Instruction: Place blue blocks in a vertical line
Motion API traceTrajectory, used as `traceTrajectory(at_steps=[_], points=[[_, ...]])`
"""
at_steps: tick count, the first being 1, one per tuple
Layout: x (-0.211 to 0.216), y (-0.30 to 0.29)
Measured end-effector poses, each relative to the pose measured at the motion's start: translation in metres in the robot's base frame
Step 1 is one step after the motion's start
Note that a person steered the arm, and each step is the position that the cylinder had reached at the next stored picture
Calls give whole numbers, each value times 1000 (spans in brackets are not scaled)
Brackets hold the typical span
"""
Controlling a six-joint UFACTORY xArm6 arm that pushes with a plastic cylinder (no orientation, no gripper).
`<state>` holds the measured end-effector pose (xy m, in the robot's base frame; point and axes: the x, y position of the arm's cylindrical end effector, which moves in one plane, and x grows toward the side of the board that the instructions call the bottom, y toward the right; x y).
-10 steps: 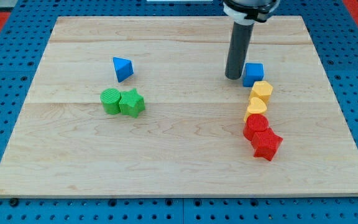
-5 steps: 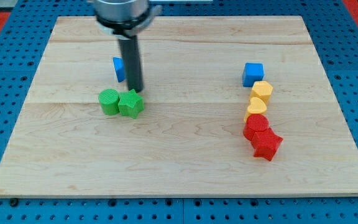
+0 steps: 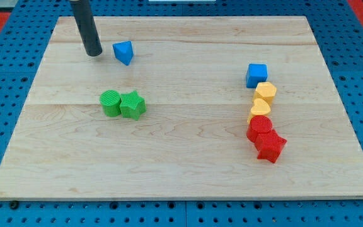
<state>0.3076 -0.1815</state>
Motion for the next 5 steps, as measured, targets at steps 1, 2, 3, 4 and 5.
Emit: traceTrajectory(at_steps=[1,2,3,4,5], points=[[5,32],[-6,56],[-8,79],[-15,101],[-20,127]])
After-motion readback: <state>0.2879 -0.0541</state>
